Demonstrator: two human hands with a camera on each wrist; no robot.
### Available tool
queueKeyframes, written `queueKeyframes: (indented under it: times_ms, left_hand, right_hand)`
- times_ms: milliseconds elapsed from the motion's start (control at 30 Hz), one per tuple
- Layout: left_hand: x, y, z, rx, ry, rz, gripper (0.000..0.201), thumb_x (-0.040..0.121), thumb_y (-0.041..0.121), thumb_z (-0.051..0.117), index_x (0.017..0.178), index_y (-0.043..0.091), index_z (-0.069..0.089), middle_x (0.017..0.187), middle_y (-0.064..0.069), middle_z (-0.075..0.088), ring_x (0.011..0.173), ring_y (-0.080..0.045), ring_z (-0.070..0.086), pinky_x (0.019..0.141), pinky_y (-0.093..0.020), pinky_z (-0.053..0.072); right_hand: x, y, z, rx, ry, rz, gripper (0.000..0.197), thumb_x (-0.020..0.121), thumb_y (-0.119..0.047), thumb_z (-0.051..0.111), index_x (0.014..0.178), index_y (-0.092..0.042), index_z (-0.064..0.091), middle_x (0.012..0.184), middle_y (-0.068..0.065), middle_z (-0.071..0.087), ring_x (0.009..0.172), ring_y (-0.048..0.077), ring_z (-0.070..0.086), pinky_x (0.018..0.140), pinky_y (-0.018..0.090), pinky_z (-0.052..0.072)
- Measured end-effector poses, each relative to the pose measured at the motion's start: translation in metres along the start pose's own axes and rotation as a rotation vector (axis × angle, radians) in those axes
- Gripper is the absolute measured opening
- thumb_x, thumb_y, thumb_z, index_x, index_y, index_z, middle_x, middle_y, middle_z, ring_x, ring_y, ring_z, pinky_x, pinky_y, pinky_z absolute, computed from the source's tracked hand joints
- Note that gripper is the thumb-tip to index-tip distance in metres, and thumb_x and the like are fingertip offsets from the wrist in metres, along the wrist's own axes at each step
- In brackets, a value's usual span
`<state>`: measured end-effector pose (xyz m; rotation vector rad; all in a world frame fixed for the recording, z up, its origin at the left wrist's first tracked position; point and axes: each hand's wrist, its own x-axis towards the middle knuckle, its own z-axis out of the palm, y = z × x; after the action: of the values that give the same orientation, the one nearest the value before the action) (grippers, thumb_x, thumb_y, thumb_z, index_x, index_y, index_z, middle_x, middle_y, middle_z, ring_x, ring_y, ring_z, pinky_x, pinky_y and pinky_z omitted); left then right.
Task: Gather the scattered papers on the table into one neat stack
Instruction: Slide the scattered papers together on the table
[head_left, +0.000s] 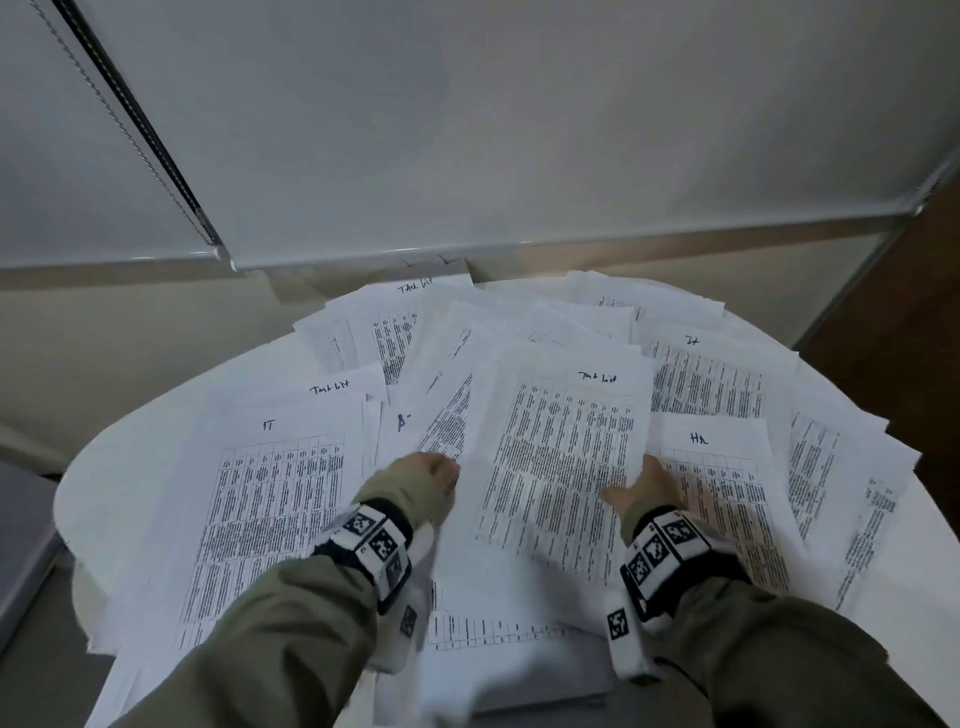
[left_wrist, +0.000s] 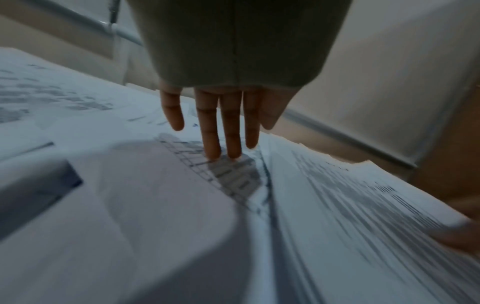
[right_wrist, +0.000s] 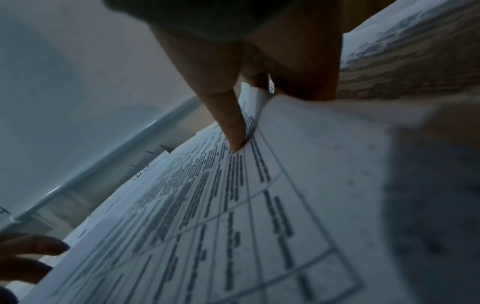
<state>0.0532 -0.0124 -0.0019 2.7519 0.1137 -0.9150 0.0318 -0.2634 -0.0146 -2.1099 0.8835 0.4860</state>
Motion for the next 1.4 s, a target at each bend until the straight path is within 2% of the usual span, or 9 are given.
queueKeyframes:
  times_ms: [200, 300, 433, 567, 767, 867, 1200, 1267, 1400]
  left_hand:
    - [0.023, -0.017, -0.024, -0.023, 0.110, -0.170, 0.081, 0.085, 0.062, 0.041, 0.147, 0.016, 0.018, 0.156, -0.009, 0.013, 0.144, -0.029, 0.013, 0.116, -0.049, 0.020]
    - [0.022, -0.010, -0.017, -0.012, 0.031, -0.135, 0.077, 0.081, 0.065, 0.037, 0.140, 0.017, 0.026, 0.148, -0.010, 0.025, 0.137, -0.030, 0.025, 0.108, -0.054, 0.030]
    - [0.012, 0.013, -0.006, 0.007, 0.069, -0.083, 0.047, 0.089, 0.047, 0.043, 0.127, 0.018, 0.045, 0.132, -0.011, 0.044, 0.118, -0.029, 0.044, 0.102, -0.044, 0.041]
    - [0.000, 0.021, -0.006, -0.184, 0.045, -0.024, 0.058, 0.094, 0.042, 0.042, 0.143, 0.017, 0.025, 0.138, -0.011, 0.048, 0.118, -0.029, 0.054, 0.102, -0.048, 0.043]
    - [0.001, -0.020, -0.013, -0.075, 0.241, -0.294, 0.048, 0.094, 0.033, 0.036, 0.139, 0.020, 0.031, 0.152, -0.010, 0.022, 0.139, -0.029, 0.023, 0.112, -0.050, 0.028]
    - [0.005, -0.039, -0.008, -0.136, 0.108, -0.382, 0.049, 0.084, 0.031, 0.036, 0.133, 0.031, 0.032, 0.152, -0.009, 0.013, 0.139, -0.038, 0.012, 0.109, -0.061, 0.023]
    - [0.007, -0.052, -0.019, -0.158, 0.178, -0.308, 0.052, 0.093, 0.010, 0.042, 0.143, 0.023, 0.034, 0.153, -0.006, 0.023, 0.133, -0.030, 0.039, 0.107, -0.043, 0.040]
    - [0.002, -0.089, -0.024, -0.207, 0.273, -0.472, 0.056, 0.089, 0.020, 0.050, 0.141, 0.028, 0.031, 0.148, -0.010, 0.028, 0.126, -0.033, 0.043, 0.101, -0.049, 0.044]
    - [-0.018, -0.149, -0.019, -0.280, 0.256, -0.774, 0.106, 0.064, 0.061, 0.069, 0.147, 0.024, 0.015, 0.157, -0.016, 0.002, 0.143, -0.041, 0.003, 0.111, -0.061, 0.016]
  right_hand:
    - [0.003, -0.005, -0.005, 0.040, -0.011, 0.044, 0.080, 0.084, -0.012, 0.066, 0.147, -0.011, 0.017, 0.149, 0.014, 0.030, 0.135, 0.034, 0.035, 0.108, 0.044, 0.032]
    - [0.003, -0.004, 0.000, 0.043, -0.024, 0.028, 0.068, 0.082, -0.018, 0.067, 0.141, -0.013, 0.033, 0.140, 0.012, 0.046, 0.124, 0.033, 0.048, 0.104, 0.045, 0.041]
    - [-0.002, -0.008, 0.006, 0.088, 0.002, 0.032, 0.075, 0.084, -0.022, 0.065, 0.146, -0.017, 0.023, 0.151, 0.011, 0.027, 0.136, 0.034, 0.033, 0.109, 0.049, 0.031]
    - [-0.004, -0.011, 0.007, 0.135, 0.052, 0.034, 0.078, 0.084, -0.020, 0.066, 0.145, -0.014, 0.019, 0.152, 0.011, 0.026, 0.137, 0.035, 0.031, 0.111, 0.050, 0.029]
    - [-0.001, -0.002, -0.007, 0.130, 0.044, 0.009, 0.057, 0.086, -0.015, 0.064, 0.137, -0.010, 0.040, 0.138, 0.011, 0.050, 0.126, 0.032, 0.048, 0.107, 0.046, 0.037]
    - [-0.007, -0.005, -0.008, 0.050, 0.015, 0.019, 0.061, 0.090, -0.019, 0.058, 0.143, -0.013, 0.027, 0.147, 0.011, 0.037, 0.133, 0.035, 0.038, 0.110, 0.050, 0.032]
    - [-0.019, -0.014, -0.002, -0.051, -0.056, -0.020, 0.070, 0.090, -0.024, 0.058, 0.145, -0.015, 0.015, 0.151, 0.015, 0.028, 0.136, 0.037, 0.033, 0.108, 0.050, 0.031]
    - [-0.020, -0.012, -0.001, -0.052, -0.042, -0.005, 0.069, 0.090, -0.023, 0.058, 0.145, -0.013, 0.016, 0.151, 0.015, 0.028, 0.136, 0.037, 0.032, 0.108, 0.049, 0.031]
    - [-0.021, -0.013, 0.002, -0.084, -0.039, 0.002, 0.070, 0.091, -0.022, 0.057, 0.145, -0.010, 0.015, 0.152, 0.017, 0.025, 0.138, 0.037, 0.028, 0.109, 0.049, 0.029]
